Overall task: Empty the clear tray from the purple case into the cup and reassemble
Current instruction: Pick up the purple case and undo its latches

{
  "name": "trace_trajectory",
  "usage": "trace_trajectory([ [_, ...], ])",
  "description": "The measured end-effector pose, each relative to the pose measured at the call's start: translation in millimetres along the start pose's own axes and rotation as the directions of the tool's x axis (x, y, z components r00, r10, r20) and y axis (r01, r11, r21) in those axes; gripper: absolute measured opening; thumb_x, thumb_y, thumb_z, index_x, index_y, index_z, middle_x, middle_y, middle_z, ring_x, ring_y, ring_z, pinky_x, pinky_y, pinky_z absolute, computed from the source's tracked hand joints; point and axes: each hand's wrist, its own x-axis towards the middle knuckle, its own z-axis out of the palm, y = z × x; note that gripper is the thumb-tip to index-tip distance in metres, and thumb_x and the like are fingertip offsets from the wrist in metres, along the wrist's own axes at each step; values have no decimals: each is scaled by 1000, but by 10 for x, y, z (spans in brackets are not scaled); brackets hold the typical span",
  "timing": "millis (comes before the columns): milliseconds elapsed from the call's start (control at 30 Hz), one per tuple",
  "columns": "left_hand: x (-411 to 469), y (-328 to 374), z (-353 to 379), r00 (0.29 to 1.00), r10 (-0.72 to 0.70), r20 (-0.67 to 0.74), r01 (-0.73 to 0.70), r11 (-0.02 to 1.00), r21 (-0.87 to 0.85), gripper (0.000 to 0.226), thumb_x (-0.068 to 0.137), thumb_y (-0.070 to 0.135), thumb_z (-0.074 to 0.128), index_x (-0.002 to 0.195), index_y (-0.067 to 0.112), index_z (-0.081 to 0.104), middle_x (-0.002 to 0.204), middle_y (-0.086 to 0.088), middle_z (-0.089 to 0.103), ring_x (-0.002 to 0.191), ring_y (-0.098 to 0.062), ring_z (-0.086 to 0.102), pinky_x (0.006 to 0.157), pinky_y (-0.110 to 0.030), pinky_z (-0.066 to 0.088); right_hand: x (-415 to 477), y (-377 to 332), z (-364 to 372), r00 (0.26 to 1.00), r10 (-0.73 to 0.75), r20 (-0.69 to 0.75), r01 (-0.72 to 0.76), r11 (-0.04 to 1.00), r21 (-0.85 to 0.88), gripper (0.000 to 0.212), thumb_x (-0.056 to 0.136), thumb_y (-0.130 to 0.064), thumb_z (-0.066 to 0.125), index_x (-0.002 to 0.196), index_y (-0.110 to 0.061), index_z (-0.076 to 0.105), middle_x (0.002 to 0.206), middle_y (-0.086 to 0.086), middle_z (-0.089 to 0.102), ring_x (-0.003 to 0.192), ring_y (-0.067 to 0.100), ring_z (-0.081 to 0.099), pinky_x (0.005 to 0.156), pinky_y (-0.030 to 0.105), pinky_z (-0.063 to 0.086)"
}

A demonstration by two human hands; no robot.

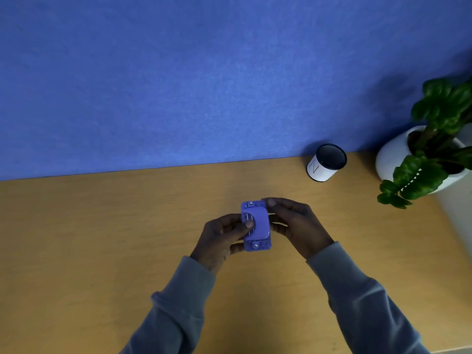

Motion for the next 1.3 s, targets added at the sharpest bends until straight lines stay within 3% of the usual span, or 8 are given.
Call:
trace_trajectory([
  [100, -13, 1, 19, 1000, 10, 26, -11, 1000, 22, 29, 78, 25, 82, 104, 12, 79, 103, -13, 78, 96, -25, 76, 77, -42, 61, 69, -105, 3, 997, 80, 3, -80, 996, -50, 25, 95, -29, 68, 104, -9, 80, 104, 15, 78, 92, 24, 73, 78, 32, 58],
  [233, -34, -6, 38, 999, 19, 49, -21, 999, 43, 30, 81, 23, 80, 108, 10, 78, 105, -14, 78, 99, -27, 76, 78, -42, 62, 140, -172, -13, 974, 225, 35, -224, 974, -30, 25, 90, -26, 72, 100, -4, 80, 92, 11, 74, 84, 24, 67, 80, 40, 51],
  [533, -77, -49, 72, 994, 57, 89, -65, 994, 92, 21, 92, 14, 72, 111, 10, 78, 107, -14, 78, 103, -28, 74, 89, -46, 61, 181, -158, -111, 862, 494, 115, -507, 851, 137, 14, 86, -9, 67, 99, -5, 72, 86, 10, 72, 74, 22, 69, 68, 35, 60],
  [633, -99, -81, 97, 996, 55, 74, -61, 994, 88, 20, 92, 15, 72, 111, 10, 78, 108, -15, 78, 104, -29, 75, 89, -46, 61, 192, -77, -107, 858, 503, 108, -514, 847, 134, 24, 86, -8, 66, 109, -1, 69, 92, 14, 70, 77, 26, 68, 68, 36, 60],
  [767, -112, -100, 78, 999, 34, 34, -37, 993, 113, 19, 91, 15, 74, 109, 12, 79, 108, -17, 78, 104, -31, 75, 89, -47, 61, 218, -66, -118, 873, 472, 123, -485, 867, 112, 11, 83, -14, 72, 93, -9, 69, 83, 9, 70, 70, 23, 69, 64, 34, 60],
  [933, -130, -61, 87, 999, 19, 29, -23, 992, 124, 18, 87, 16, 77, 105, 12, 80, 107, -21, 78, 102, -34, 75, 89, -50, 61, 308, -257, -30, 876, 458, 152, -437, 887, -152, 11, 76, -28, 79, 72, -19, 75, 80, 2, 72, 67, 17, 69, 66, 31, 58],
  [1100, -143, -5, 116, 998, 37, 44, -43, 988, 146, 23, 88, 15, 77, 110, 8, 78, 109, -24, 76, 104, -37, 74, 91, -54, 60, 408, -416, 82, 841, 522, 141, -443, 815, -375, 10, 73, -26, 77, 66, -21, 73, 72, -3, 71, 61, 12, 68, 60, 26, 55],
  [1300, -187, -4, 109, 995, 79, 68, -90, 982, 165, 19, 90, 12, 74, 108, 12, 79, 104, -16, 79, 101, -30, 76, 85, -47, 63, 464, -421, 125, 776, 614, 143, -544, 767, -340, 10, 75, -20, 75, 65, -18, 71, 71, 0, 67, 60, 17, 65, 67, 32, 55],
])
